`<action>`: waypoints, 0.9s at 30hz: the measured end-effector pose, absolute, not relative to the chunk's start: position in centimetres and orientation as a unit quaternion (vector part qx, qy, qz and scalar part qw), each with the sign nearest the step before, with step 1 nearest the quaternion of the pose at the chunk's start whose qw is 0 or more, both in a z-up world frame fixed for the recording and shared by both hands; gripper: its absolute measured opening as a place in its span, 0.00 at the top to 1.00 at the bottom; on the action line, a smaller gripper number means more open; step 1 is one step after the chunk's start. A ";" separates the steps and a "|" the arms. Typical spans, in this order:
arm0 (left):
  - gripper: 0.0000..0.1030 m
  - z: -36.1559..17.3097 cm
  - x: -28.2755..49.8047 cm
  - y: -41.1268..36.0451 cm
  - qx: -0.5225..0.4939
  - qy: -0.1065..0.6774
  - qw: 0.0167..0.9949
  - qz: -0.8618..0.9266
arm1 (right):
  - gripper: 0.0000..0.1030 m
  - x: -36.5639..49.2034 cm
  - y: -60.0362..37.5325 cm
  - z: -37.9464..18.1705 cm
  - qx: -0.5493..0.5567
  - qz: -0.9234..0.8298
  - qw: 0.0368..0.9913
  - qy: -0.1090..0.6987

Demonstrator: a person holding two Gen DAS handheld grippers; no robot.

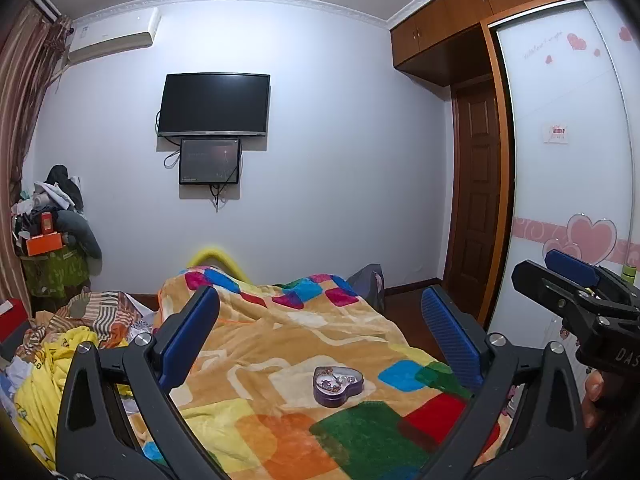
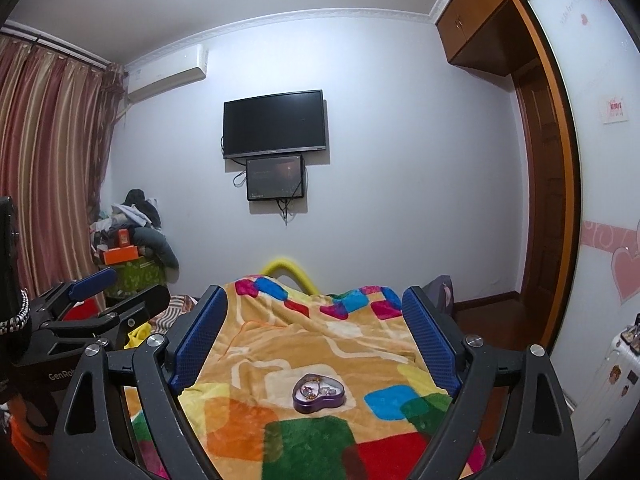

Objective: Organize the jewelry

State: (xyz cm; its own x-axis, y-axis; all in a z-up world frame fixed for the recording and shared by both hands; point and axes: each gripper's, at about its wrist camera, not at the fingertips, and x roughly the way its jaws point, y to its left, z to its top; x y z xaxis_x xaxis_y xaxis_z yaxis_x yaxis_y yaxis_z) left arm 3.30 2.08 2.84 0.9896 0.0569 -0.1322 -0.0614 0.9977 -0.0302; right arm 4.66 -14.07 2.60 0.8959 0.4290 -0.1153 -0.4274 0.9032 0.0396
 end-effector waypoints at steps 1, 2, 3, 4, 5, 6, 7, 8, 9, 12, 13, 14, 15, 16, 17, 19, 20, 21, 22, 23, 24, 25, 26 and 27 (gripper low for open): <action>0.01 2.8 3.4 2.1 -0.018 0.067 0.997 0.030 | 0.15 4.8 -14.1 2.6 0.007 0.220 0.973 0.063; 0.01 2.9 3.4 2.1 -0.018 0.067 0.997 0.029 | 0.15 4.8 -14.2 2.7 0.008 0.220 0.973 0.065; 0.01 2.9 3.5 2.1 -0.019 0.069 0.997 0.029 | 0.15 4.9 -14.2 2.6 0.009 0.220 0.973 0.067; 0.01 2.9 3.5 2.1 -0.020 0.070 0.997 0.028 | 0.15 4.9 -14.2 2.5 0.010 0.220 0.973 0.069; 0.01 2.8 3.6 2.1 -0.020 0.070 0.997 0.028 | 0.15 5.0 -14.2 2.5 0.010 0.221 0.973 0.071; 0.01 2.9 3.6 2.1 -0.021 0.070 0.997 0.027 | 0.15 5.0 -14.2 2.4 0.011 0.221 0.973 0.072; 0.01 2.9 3.6 2.1 -0.021 0.070 0.997 0.028 | 0.15 5.0 -14.2 2.4 0.011 0.220 0.973 0.073; 0.01 2.9 3.6 2.1 -0.021 0.070 0.997 0.028 | 0.15 5.0 -14.2 2.4 0.012 0.221 0.972 0.074; 0.01 2.9 3.6 2.1 -0.020 0.070 0.997 0.027 | 0.15 4.9 -14.3 2.5 0.012 0.221 0.972 0.075; 0.01 2.9 3.8 2.0 -0.021 0.072 0.997 0.027 | 0.15 5.0 -14.3 2.5 0.011 0.221 0.972 0.077; 0.01 2.9 3.8 1.9 -0.021 0.072 0.997 0.026 | 0.15 4.9 -14.3 2.5 0.011 0.220 0.972 0.078; 0.01 2.9 3.9 1.9 -0.021 0.073 0.997 0.026 | 0.15 4.9 -14.3 2.6 0.011 0.220 0.972 0.078; 0.01 2.8 3.9 1.9 -0.022 0.073 0.997 0.025 | 0.15 4.9 -14.3 2.6 0.011 0.220 0.972 0.079; 0.01 2.8 3.9 1.9 -0.022 0.073 0.997 0.024 | 0.15 4.9 -14.3 2.6 0.011 0.220 0.972 0.079; 0.01 2.8 3.9 1.9 -0.022 0.074 0.997 0.023 | 0.15 4.9 -14.3 2.6 0.011 0.220 0.972 0.079; 0.01 2.7 3.9 1.9 -0.022 0.075 0.997 0.023 | 0.15 4.9 -14.3 2.6 0.010 0.219 0.972 0.079; 0.01 2.7 3.9 1.9 -0.022 0.075 0.997 0.023 | 0.15 4.9 -14.3 2.7 0.009 0.219 0.973 0.079; 0.01 2.7 3.9 1.9 -0.023 0.075 0.997 0.023 | 0.15 4.9 -14.2 2.6 0.008 0.218 0.972 0.080; 0.01 2.7 4.0 2.0 -0.024 0.076 0.997 0.022 | 0.15 4.9 -14.2 2.6 0.008 0.218 0.972 0.081; 0.01 2.6 4.0 2.0 -0.024 0.076 0.997 0.021 | 0.15 4.9 -14.3 2.6 0.008 0.218 0.972 0.082; 0.01 2.7 4.1 2.0 -0.025 0.077 0.996 0.020 | 0.15 4.9 -14.3 2.5 0.009 0.218 0.972 0.083; 0.01 2.7 4.1 2.1 -0.026 0.077 0.996 0.019 | 0.15 4.9 -14.3 2.5 0.009 0.218 0.972 0.083; 0.01 2.6 4.1 2.0 -0.026 0.077 0.996 0.019 | 0.15 4.8 -14.3 2.5 0.009 0.217 0.972 0.083; 0.01 2.6 4.1 2.0 -0.026 0.077 0.997 0.018 | 0.15 4.8 -14.3 2.5 0.010 0.217 0.972 0.084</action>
